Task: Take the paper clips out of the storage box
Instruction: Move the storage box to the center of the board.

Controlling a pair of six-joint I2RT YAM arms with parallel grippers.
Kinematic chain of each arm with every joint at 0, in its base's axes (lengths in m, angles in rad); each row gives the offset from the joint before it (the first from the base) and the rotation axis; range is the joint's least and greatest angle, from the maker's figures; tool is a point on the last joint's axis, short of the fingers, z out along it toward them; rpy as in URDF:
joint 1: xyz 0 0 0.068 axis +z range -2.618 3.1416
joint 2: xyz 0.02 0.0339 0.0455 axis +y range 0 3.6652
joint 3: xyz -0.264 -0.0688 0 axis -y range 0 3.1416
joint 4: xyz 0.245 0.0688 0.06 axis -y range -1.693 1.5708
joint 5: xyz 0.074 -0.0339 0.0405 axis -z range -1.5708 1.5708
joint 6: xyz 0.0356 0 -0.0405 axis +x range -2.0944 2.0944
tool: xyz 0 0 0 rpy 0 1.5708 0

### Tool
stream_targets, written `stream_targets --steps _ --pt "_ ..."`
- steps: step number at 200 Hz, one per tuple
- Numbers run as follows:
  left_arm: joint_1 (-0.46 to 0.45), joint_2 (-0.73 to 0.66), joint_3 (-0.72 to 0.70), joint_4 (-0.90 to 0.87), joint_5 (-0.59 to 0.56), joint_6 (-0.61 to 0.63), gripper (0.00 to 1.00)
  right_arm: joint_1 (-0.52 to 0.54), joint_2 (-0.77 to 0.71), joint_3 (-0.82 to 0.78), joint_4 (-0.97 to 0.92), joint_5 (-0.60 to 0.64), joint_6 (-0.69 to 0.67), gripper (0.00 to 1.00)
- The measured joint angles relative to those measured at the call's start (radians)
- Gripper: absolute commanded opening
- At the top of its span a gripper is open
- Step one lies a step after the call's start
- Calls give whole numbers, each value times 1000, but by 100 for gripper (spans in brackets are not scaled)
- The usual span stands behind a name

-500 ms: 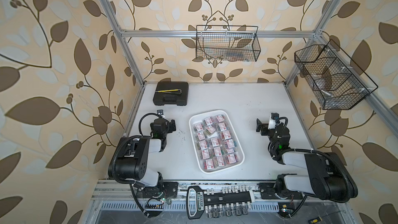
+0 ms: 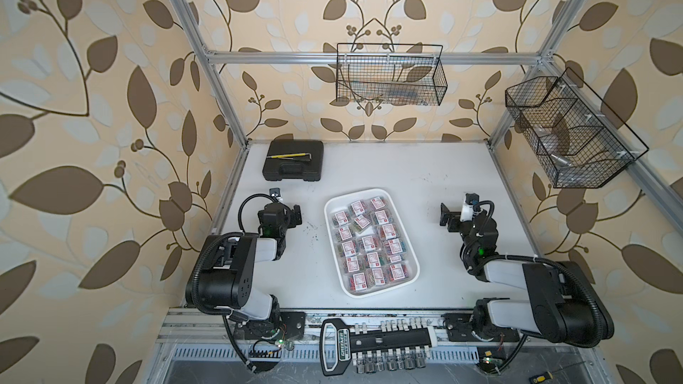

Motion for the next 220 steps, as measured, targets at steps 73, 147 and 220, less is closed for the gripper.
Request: stream_targets --steps 73,147,220 --pt "0 0 0 0 0 0 99 -10 0 0 0 -3 1 100" --pt "-7 -233 0 -100 -6 -10 99 67 -208 73 -252 192 50 100" --pt "-9 -589 343 -544 249 -289 99 -141 -517 244 -707 -45 520 100"
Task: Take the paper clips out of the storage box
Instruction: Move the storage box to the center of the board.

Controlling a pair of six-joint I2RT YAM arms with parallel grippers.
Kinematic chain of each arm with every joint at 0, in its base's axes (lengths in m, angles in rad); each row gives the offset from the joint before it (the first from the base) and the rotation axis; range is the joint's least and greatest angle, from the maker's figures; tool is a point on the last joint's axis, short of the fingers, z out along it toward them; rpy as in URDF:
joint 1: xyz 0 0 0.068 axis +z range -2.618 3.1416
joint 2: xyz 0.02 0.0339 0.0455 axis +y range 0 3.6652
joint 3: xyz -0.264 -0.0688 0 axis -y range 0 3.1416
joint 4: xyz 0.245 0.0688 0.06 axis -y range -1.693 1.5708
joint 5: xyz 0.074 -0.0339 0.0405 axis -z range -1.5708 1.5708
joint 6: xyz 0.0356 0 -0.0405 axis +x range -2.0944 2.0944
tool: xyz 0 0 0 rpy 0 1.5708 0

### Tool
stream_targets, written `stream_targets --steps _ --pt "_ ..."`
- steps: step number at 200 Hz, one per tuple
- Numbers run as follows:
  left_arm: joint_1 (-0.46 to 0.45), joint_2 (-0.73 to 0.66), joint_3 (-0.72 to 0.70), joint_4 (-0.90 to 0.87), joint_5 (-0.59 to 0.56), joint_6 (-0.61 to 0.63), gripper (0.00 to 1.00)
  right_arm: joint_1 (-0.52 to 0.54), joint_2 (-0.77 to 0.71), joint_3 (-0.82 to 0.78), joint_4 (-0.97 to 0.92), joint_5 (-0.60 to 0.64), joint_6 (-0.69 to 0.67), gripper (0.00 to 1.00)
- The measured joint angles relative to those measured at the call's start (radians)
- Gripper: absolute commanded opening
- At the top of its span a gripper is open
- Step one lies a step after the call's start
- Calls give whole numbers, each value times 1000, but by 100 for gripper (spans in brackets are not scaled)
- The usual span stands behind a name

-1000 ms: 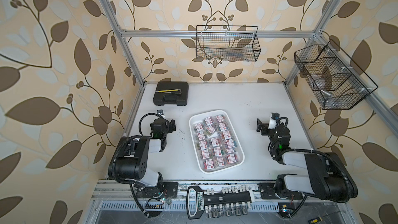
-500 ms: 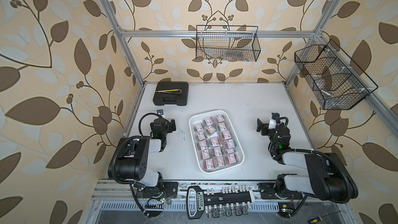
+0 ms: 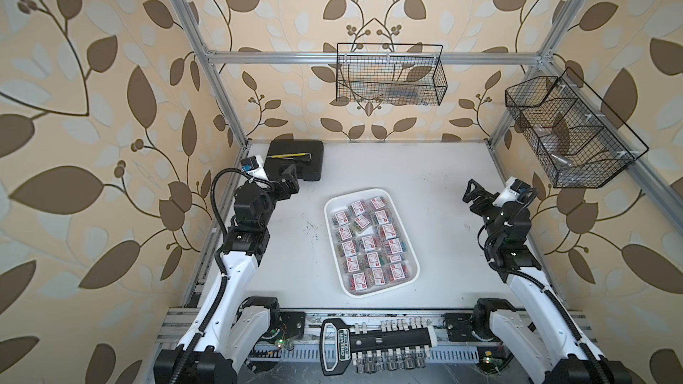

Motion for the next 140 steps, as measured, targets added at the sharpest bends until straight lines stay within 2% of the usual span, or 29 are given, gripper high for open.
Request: stream_targets --steps 13,28,46,51,64,95,124,140 --pt "0 30 24 -54 28 -31 99 -52 1 -48 -10 -119 65 100" --pt "0 84 25 -100 67 -63 99 -57 5 -91 -39 -221 124 100" --pt "0 131 -5 -115 109 -97 99 35 -25 -107 -116 -240 167 100" --pt "0 134 -18 -114 120 -106 99 80 -45 -106 -136 -232 176 97" --pt "0 129 -58 -92 140 -133 99 243 -117 -102 -192 -155 196 89" --pt "0 123 -148 11 145 -212 99 640 -222 -100 -248 87 289 87" --pt "-1 247 -130 63 228 -224 99 1062 -160 -92 -300 412 405 89" --pt "-16 299 -125 95 260 -218 99 1252 -90 -66 -371 589 478 92"
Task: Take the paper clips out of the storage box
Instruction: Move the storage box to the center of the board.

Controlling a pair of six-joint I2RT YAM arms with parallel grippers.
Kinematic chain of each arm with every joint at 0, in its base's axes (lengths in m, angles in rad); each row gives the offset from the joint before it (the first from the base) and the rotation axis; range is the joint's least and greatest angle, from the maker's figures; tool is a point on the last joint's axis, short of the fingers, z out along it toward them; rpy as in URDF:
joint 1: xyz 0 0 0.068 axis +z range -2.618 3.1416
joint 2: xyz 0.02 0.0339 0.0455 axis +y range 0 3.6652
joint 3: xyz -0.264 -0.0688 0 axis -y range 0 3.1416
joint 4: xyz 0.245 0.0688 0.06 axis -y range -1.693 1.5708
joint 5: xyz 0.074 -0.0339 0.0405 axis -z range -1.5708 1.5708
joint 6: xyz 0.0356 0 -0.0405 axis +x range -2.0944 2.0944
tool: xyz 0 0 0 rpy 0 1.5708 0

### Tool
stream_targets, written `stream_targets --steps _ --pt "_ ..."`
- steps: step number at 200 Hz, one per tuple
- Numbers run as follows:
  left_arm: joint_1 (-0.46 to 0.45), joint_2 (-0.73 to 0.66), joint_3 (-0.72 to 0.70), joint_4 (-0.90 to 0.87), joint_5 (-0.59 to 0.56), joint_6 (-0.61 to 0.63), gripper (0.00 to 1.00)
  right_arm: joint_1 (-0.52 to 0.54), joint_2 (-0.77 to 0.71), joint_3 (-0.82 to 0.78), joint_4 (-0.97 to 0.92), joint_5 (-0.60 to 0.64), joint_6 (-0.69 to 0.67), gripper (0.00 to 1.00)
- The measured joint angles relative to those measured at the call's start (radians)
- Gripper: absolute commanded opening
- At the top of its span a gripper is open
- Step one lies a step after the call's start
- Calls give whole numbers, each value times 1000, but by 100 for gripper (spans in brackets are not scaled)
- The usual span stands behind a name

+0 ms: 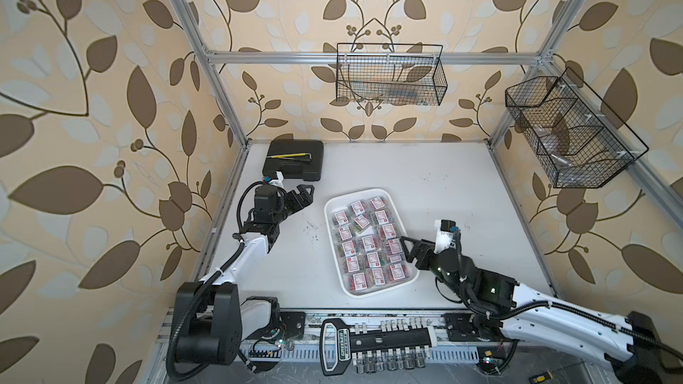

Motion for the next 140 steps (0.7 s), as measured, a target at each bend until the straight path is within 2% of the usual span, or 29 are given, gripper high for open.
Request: stream_targets --steps 24,50,88,140 --pt "-56 24 22 -15 0 51 99 172 77 56 -136 194 146 95" --pt "-149 76 101 -50 -17 132 99 208 93 72 -220 267 245 94" --pt "-251 207 201 -98 -39 232 99 202 40 -10 -206 227 302 90" --pt "-285 376 294 -214 -78 315 97 192 20 -172 -86 93 348 90"
